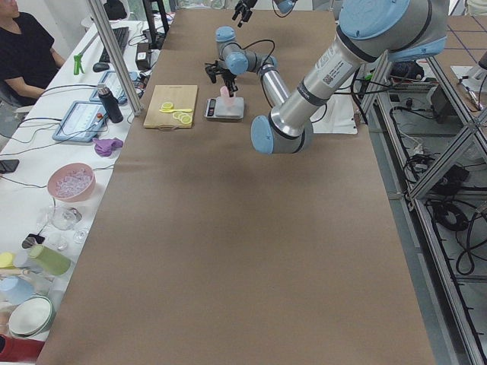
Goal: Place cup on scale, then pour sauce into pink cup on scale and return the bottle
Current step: 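Carry the pink cup with the left gripper onto the scale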
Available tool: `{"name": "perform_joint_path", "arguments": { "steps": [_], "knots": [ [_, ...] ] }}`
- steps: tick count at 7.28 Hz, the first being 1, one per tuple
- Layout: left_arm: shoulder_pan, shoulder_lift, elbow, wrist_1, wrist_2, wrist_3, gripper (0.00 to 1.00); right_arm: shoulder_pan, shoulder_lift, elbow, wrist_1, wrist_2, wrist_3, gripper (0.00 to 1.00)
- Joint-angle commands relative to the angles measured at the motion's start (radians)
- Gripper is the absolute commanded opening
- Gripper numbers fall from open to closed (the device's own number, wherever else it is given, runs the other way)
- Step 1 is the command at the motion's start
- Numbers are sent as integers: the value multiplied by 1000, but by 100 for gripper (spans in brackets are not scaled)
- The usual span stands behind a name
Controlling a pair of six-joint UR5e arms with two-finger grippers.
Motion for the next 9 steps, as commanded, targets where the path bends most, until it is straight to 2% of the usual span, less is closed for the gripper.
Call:
{"name": "perform_joint_path", "arguments": {
  "steps": [1,2,3,4,6,8,9],
  "knots": [
    [6,-1,34,-33,6,1,0,-39,20,1,2,-27,12,99],
    [7,0,39,-42,5,3,0,-47,27,1,2,-27,33,99],
    [6,-1,37,-44,5,9,36,-47,27,4,2,-27,34,99],
    [6,-1,23,-42,14,9,98,-47,27,9,2,-27,35,99],
    [3,6,-12,-36,28,10,99,-47,27,17,2,-27,35,99],
    [-25,53,-100,-16,14,16,98,-58,28,26,4,-30,37,99],
    [-48,107,-180,23,-3,68,98,-135,28,50,4,-95,40,99]
  ]
}}
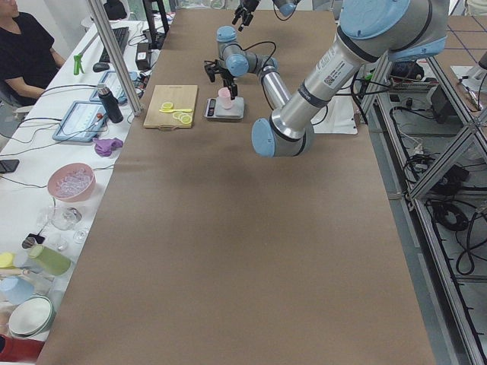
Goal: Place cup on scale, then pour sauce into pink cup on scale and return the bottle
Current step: 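Release the cup with the left gripper while the right gripper reaches for the bottle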
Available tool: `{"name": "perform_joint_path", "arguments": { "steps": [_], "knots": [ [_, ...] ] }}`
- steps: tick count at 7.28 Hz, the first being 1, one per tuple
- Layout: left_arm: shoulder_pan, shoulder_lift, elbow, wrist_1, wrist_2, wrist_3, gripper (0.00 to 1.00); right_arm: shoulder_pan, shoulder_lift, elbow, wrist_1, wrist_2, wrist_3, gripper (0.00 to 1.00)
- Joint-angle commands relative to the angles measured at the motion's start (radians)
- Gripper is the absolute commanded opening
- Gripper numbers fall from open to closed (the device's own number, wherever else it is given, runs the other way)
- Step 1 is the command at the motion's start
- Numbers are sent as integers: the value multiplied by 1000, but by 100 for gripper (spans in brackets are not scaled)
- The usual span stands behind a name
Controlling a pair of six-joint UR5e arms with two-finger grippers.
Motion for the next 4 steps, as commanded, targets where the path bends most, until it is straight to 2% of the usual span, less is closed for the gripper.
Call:
{"name": "perform_joint_path", "arguments": {
  "steps": [1,2,3,4],
  "knots": [
    [-52,112,-148,61,-28,76,99,-189,1,28,0,-183,80,99],
    [-80,147,-180,61,-31,107,99,-334,-2,36,0,-367,113,100],
    [-109,154,-182,61,-57,119,98,-416,-6,31,0,-463,113,100],
    [-121,160,-184,61,-63,141,98,-454,-4,24,0,-517,113,99]
  ]
}}
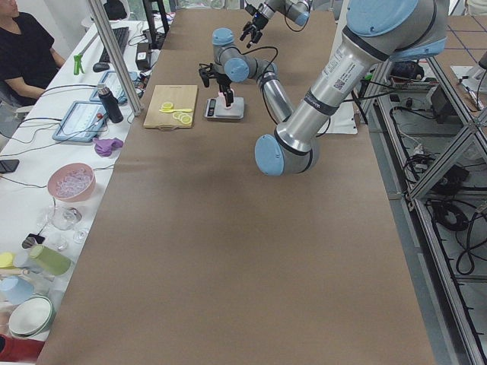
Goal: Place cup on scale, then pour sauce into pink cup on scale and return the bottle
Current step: 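Release the cup with the left gripper while the right gripper reaches for the bottle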
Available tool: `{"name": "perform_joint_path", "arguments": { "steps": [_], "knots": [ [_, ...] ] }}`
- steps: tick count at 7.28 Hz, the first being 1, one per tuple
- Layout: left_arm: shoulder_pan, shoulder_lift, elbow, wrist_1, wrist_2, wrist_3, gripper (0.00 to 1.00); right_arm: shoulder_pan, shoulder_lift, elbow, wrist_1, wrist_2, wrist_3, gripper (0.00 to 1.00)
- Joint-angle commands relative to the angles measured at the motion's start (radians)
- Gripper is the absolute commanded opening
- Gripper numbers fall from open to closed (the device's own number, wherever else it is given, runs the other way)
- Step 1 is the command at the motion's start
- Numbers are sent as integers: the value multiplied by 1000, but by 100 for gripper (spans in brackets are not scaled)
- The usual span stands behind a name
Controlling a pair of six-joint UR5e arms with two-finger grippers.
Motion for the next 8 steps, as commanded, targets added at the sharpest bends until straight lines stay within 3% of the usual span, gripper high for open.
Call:
{"name": "perform_joint_path", "arguments": {
  "steps": [1,2,3,4,5,8],
  "knots": [
    [-35,53,-53,1,-12,81,99,-114,3,-15,2,-211,0,99],
    [-38,97,-91,1,1,134,99,-131,4,-56,32,-236,-3,99],
    [-49,114,-104,0,3,140,99,-142,22,-152,152,-250,-7,99],
    [-50,116,-102,0,12,149,98,-140,114,-285,270,-305,-30,98],
    [-49,116,-101,0,17,149,98,-137,157,-338,293,-322,-53,98],
    [-49,116,-98,-2,31,149,98,-131,184,-346,295,-333,-95,98]
  ]
}}
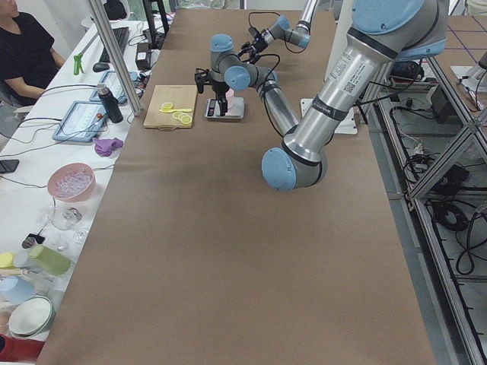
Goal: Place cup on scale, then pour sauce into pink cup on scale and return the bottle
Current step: 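Release the cup with the left gripper while the right gripper reaches for the bottle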
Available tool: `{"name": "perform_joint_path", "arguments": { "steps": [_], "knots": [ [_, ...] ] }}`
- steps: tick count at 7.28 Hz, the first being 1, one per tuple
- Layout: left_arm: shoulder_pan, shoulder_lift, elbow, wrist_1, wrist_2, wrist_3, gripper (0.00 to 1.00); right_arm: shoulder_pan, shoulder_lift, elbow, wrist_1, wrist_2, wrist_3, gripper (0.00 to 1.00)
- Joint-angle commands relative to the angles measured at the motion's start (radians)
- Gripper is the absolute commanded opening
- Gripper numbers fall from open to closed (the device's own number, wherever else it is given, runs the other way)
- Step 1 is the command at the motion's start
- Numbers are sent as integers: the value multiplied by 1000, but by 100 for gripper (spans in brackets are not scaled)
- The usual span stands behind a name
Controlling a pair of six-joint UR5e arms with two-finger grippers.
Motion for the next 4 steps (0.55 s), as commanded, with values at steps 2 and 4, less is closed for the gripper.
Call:
{"name": "perform_joint_path", "arguments": {
  "steps": [2,4],
  "knots": [
    [0,0,6,0,6,0,98,34,31,-17,2,1,-47,98],
    [-17,43,4,-9,4,66,98,52,31,-24,2,2,-62,98]
  ]
}}
